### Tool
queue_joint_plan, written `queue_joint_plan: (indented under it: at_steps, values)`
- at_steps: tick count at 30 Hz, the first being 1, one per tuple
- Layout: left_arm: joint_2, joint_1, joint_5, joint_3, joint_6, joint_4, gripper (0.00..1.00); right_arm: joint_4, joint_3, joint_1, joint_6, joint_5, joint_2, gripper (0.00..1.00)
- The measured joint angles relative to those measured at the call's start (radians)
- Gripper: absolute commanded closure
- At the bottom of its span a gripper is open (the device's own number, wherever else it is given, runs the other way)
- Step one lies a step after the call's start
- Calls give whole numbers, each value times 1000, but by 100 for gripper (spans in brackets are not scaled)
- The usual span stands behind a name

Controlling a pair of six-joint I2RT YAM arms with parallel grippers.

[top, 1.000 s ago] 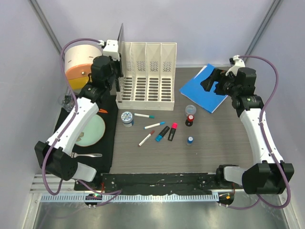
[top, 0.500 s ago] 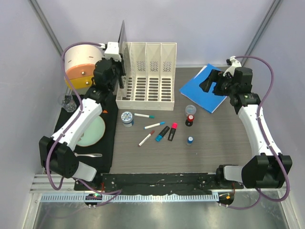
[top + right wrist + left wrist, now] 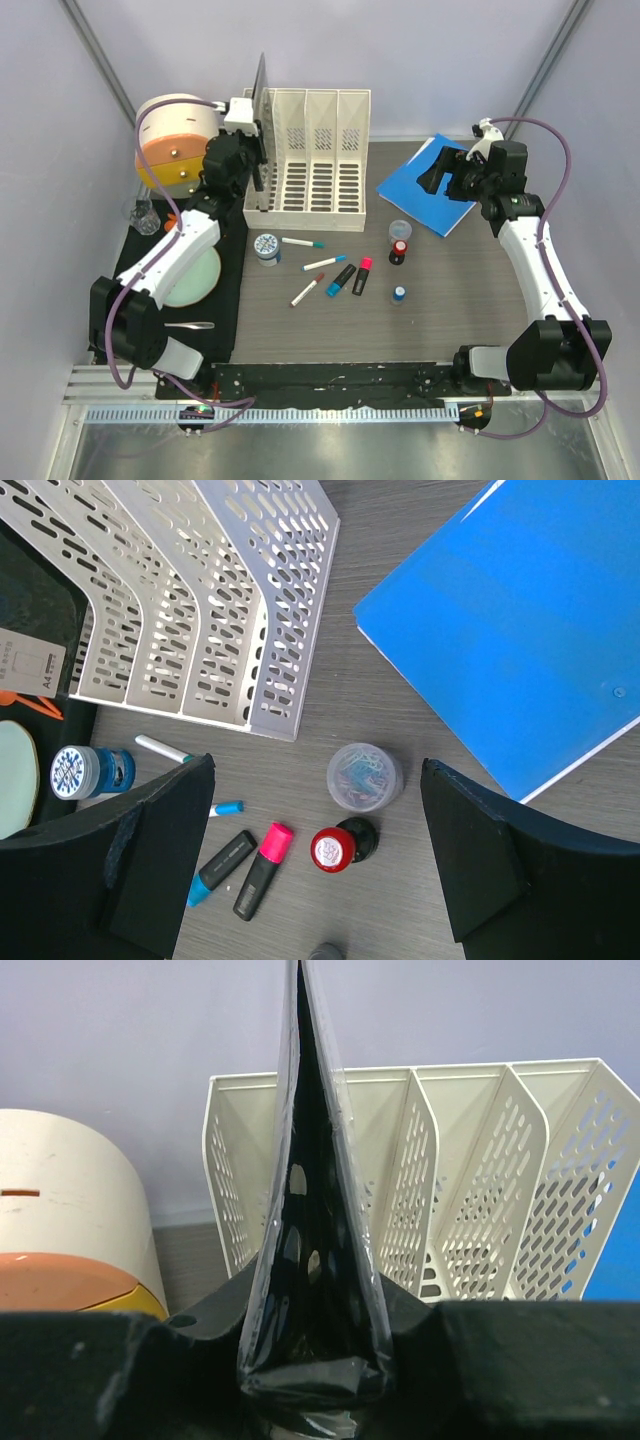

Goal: Organize the desk
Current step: Place the folder in the storage box.

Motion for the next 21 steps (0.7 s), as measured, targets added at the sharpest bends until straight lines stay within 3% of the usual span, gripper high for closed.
queue_joint_plan:
  at_steps: [15,21]
  values:
    - [-43,0,-14,-109,27,175,100,1,0,0,0,-8,6,11]
    - [-43,0,-14,-105,26,164,100,2,0,0,0,-8,17,11]
